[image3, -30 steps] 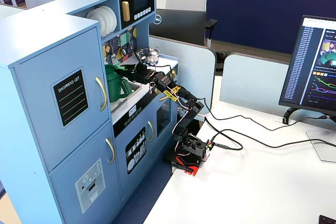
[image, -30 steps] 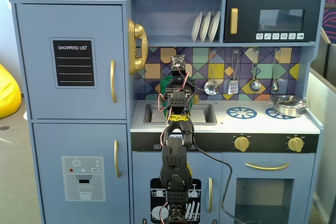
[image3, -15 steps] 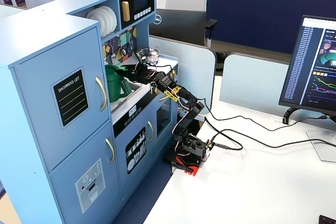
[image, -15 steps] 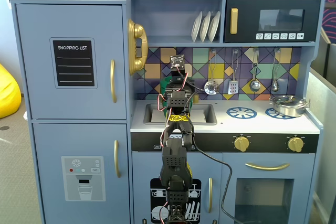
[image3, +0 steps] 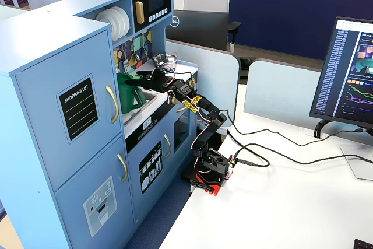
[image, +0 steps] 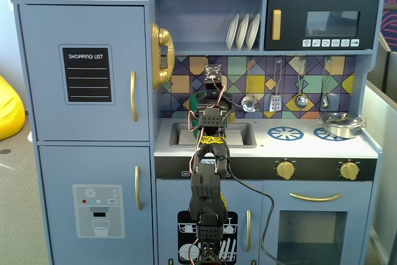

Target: Pick up the lid from the counter and put it on the green recipient

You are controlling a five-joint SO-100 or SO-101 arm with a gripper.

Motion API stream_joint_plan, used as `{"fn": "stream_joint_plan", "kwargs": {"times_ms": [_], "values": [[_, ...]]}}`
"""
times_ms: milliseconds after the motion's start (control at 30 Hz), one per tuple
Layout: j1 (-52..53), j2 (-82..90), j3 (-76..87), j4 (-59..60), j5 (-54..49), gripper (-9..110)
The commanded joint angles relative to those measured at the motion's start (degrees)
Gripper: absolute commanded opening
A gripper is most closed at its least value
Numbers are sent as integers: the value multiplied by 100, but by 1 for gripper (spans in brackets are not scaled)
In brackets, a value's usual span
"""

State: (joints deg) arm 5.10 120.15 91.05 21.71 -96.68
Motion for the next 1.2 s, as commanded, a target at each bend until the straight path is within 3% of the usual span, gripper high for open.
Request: {"fn": "stream_joint_plan", "kwargs": {"times_ms": [0, 167, 500, 633, 867, 1167], "values": [[62, 624, -237, 149, 0, 45], [18, 2162, 677, 1652, 123, 40], [35, 5678, 4843, 4096, -97, 23], [9, 5950, 6231, 4315, 272, 11], [-334, 6188, 7787, 4746, 870, 1], [-624, 6188, 8068, 6609, 896, 1]]}}
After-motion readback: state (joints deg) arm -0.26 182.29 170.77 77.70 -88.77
